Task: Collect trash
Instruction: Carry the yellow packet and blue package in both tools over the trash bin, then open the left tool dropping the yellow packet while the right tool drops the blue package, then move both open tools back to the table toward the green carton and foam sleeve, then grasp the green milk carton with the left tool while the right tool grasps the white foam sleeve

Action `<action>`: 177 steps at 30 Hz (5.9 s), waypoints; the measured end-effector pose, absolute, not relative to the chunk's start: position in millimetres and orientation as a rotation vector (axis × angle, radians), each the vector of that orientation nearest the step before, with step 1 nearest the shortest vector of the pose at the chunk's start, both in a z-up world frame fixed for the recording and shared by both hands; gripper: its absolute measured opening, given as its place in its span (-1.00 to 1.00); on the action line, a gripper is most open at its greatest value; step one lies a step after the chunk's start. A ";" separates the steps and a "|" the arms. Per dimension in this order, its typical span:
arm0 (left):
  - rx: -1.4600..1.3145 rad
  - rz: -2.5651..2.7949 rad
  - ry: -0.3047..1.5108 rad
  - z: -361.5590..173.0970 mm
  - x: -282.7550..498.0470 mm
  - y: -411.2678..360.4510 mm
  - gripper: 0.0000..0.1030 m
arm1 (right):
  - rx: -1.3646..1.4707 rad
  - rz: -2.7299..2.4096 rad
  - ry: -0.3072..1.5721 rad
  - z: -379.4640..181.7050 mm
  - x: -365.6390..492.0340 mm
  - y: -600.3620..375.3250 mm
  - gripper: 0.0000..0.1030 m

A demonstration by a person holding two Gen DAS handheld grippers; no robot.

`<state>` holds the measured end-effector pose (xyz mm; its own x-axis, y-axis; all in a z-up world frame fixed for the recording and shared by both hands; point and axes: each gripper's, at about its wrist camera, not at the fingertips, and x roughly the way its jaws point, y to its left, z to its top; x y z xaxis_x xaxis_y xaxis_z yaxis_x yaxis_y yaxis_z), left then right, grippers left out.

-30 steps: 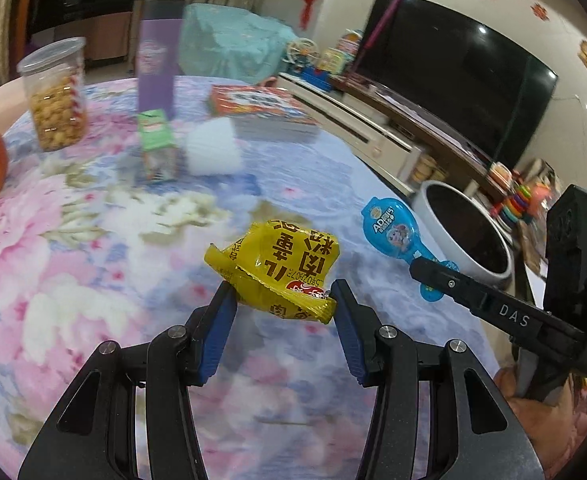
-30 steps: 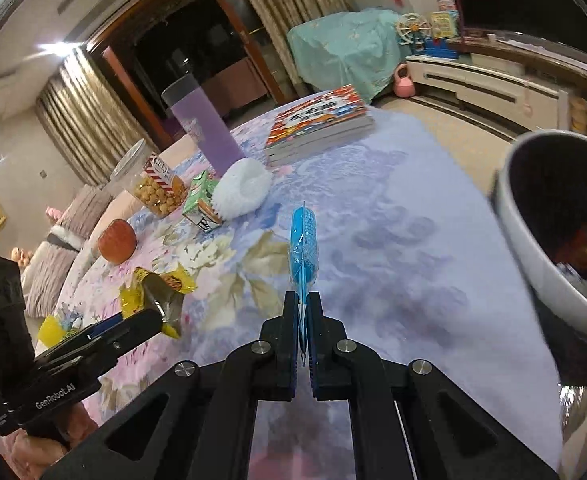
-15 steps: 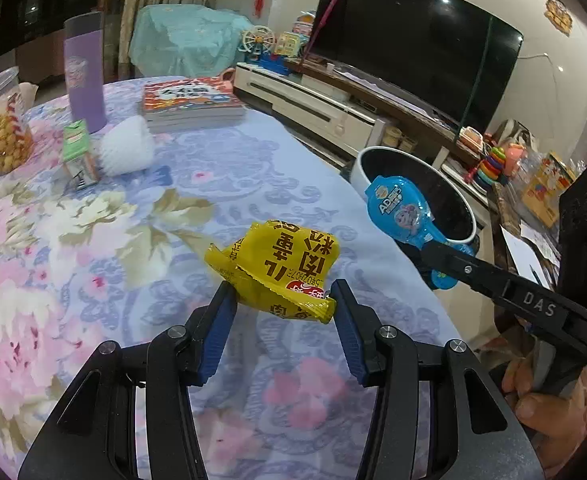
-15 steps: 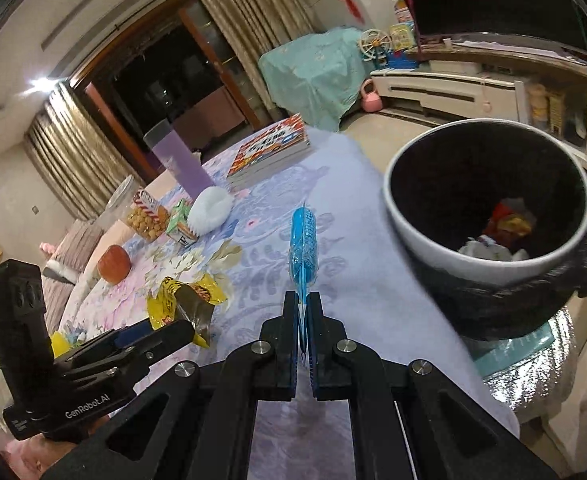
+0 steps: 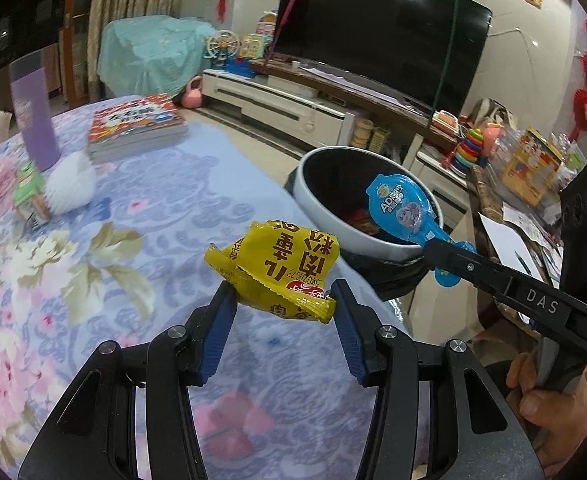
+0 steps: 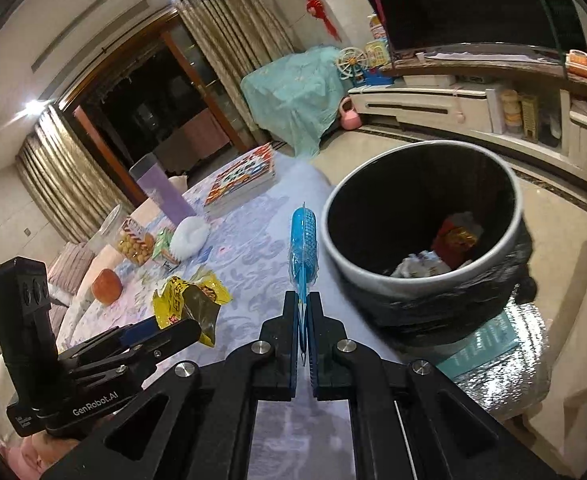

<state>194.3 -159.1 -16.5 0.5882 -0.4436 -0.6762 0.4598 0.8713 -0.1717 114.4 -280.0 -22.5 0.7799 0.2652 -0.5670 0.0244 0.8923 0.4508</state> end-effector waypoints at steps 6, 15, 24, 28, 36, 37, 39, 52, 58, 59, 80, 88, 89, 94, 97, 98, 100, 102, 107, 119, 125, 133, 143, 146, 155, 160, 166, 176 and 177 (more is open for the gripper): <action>0.046 -0.553 0.782 -13.9 197.1 -178.3 -0.06 | 0.475 0.099 0.655 -21.7 108.4 -300.2 -0.92; 0.085 -0.579 0.766 -6.1 201.8 -205.2 -0.06 | 0.496 0.059 0.633 -20.0 107.3 -325.3 -0.92; 0.110 -0.600 0.752 0.4 215.4 -234.1 -0.06 | 0.511 0.024 0.625 -22.7 111.0 -345.9 -0.92; 0.126 -0.608 0.752 -0.2 219.7 -244.9 -0.06 | 0.513 0.012 0.624 -23.1 114.2 -353.7 -0.92; 0.145 -0.611 0.761 -3.9 232.0 -258.9 -0.06 | 0.502 -0.006 0.628 -21.5 123.4 -359.9 -0.92; 0.146 -0.611 0.763 -4.0 234.0 -260.3 -0.06 | 0.500 -0.007 0.628 -21.4 124.7 -361.0 -0.92; 0.148 -0.611 0.766 -4.9 237.3 -262.7 -0.06 | 0.495 -0.010 0.630 -21.2 127.1 -361.9 -0.92; 0.141 -0.624 0.780 -6.5 261.5 -274.6 -0.05 | 0.473 -0.026 0.655 -23.7 148.3 -367.1 -0.92; 0.139 -0.630 0.796 -10.9 267.1 -278.6 -0.05 | 0.467 -0.030 0.669 -25.7 155.3 -365.9 -0.92; 0.141 -0.630 0.797 -11.3 267.0 -279.4 -0.05 | 0.467 -0.029 0.671 -25.8 156.2 -366.3 -0.92; 0.052 -0.567 0.792 -15.7 248.0 -228.1 0.32 | 0.507 -0.039 0.628 -13.1 149.4 -366.6 0.52; -0.052 -0.448 0.813 -28.6 233.9 -153.0 0.34 | 0.498 0.015 0.608 -7.7 145.1 -332.1 0.72; -0.062 -0.435 0.814 -29.5 233.0 -144.8 0.34 | 0.492 0.030 0.612 -7.2 145.9 -324.8 0.73; -0.129 -0.357 0.817 -34.5 226.8 -95.3 0.34 | 0.476 0.083 0.620 -6.2 149.8 -295.4 0.79; -0.150 -0.316 0.812 -35.9 222.7 -71.0 0.34 | 0.469 0.114 0.631 -8.3 152.2 -277.0 0.81; -0.155 -0.305 0.810 -36.0 221.7 -64.5 0.34 | 0.468 0.124 0.637 -8.9 153.8 -270.9 0.81; -0.168 -0.281 0.807 -36.6 219.9 -49.0 0.34 | 0.464 0.148 0.650 -11.1 156.5 -257.3 0.81; -0.181 -0.262 0.804 -38.2 217.8 -36.8 0.34 | 0.455 0.165 0.659 -12.8 158.6 -243.8 0.82; -0.213 -0.209 0.803 -41.8 215.7 -3.6 0.34 | 0.441 0.213 0.688 -19.6 164.8 -212.5 0.83; -0.262 -0.115 0.800 -50.0 219.7 53.5 0.34 | 0.404 0.282 0.735 -30.6 179.8 -157.6 0.83; -0.276 -0.091 0.810 -53.7 226.8 70.2 0.34 | 0.392 0.312 0.760 -38.2 192.6 -138.9 0.83; -0.258 -0.079 0.819 -55.2 241.2 78.6 0.34 | 0.375 0.337 0.755 -38.4 214.6 -124.8 0.83; -0.237 -0.065 0.816 -52.7 272.6 82.2 0.34 | 0.360 0.381 0.770 -47.6 267.8 -100.6 0.72; -0.226 -0.065 0.815 -52.0 285.7 81.6 0.34 | 0.366 0.396 0.786 -51.4 286.1 -93.9 0.47; -0.207 -0.072 0.825 -55.3 320.9 79.6 0.35 | 0.414 0.443 0.825 -63.1 333.2 -82.7 0.29; -0.207 -0.077 0.831 -58.3 334.9 74.1 0.37 | 0.458 0.499 0.883 -77.1 352.7 -80.2 -0.28; -0.173 -0.067 0.823 -60.4 359.8 55.7 0.42 | 0.455 0.497 0.872 -76.6 348.9 -86.0 -0.60; -0.152 -0.022 0.833 -72.2 387.5 43.8 -0.35 | 0.503 0.431 0.823 -69.0 330.6 -131.6 -0.61; -0.158 -0.029 0.841 -73.5 387.2 44.4 -0.40 | 0.507 0.426 0.821 -68.9 327.2 -135.7 -0.61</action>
